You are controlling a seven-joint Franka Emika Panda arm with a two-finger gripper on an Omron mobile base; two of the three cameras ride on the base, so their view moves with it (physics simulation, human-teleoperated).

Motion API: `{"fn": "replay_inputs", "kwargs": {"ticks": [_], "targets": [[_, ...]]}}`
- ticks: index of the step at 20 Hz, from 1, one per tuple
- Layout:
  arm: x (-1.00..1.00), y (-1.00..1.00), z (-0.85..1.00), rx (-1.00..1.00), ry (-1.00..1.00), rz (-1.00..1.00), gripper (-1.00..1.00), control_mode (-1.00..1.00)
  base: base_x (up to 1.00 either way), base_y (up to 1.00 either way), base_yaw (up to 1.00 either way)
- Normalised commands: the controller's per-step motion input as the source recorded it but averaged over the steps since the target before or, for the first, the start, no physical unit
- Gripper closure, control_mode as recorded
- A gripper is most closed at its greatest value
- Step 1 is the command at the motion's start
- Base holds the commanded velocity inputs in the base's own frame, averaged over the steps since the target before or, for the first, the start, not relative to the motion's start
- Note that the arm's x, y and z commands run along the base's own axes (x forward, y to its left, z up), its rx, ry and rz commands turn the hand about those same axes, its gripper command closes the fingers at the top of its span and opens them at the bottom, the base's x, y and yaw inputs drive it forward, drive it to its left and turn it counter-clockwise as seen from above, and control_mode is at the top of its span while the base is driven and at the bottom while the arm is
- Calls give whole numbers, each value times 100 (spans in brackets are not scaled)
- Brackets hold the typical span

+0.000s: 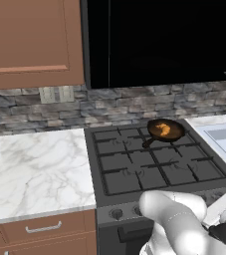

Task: Pick the croissant and place it on the pan. Then turn on the stove to warm the croissant.

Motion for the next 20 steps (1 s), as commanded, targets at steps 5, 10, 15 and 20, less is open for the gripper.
{"fn": "replay_inputs", "kwargs": {"ticks": [5, 10, 15, 20], "targets": [[13, -7, -13, 0, 0, 0, -100, -100, 0, 0, 0], [8, -11, -19, 0, 0, 0, -100, -100, 0, 0, 0], [9, -10, -19, 0, 0, 0, -100, -100, 0, 0, 0], [11, -4, -13, 0, 0, 0, -100, -100, 0, 0, 0]]}}
